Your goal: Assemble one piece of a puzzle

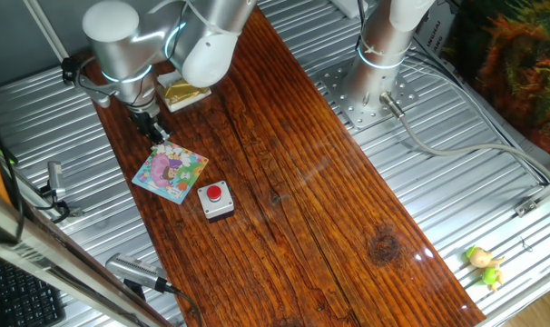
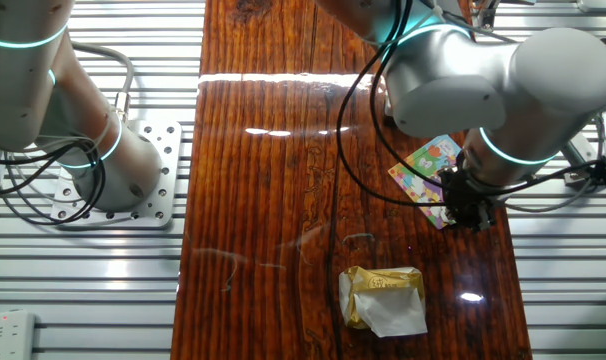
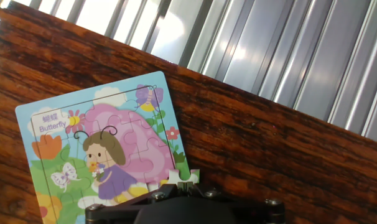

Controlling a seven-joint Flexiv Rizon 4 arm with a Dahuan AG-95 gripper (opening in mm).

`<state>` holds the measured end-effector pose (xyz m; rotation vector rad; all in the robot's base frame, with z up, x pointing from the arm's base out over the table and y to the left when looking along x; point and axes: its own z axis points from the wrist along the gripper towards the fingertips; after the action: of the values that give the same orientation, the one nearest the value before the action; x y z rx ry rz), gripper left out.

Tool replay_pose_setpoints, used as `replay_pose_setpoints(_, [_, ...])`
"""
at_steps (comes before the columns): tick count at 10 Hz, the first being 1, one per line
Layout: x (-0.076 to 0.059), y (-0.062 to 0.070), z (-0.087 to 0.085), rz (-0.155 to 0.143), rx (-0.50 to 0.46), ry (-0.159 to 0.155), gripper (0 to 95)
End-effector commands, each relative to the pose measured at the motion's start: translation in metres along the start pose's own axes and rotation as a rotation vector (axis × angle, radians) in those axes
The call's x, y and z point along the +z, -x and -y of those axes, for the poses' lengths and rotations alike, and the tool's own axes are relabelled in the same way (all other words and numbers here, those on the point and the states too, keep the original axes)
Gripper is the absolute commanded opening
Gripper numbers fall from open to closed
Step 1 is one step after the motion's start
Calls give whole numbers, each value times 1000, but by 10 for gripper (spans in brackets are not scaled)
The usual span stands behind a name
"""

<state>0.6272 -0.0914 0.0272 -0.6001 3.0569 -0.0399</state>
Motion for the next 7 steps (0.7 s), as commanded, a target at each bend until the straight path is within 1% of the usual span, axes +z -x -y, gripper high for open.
replay_pose_setpoints(1, [0,0,0,1,7,0,0])
replay_pose_setpoints(4, [0,1,1,3,14,0,0])
replay_pose_setpoints(7, [4,2,1,5,20,0,0])
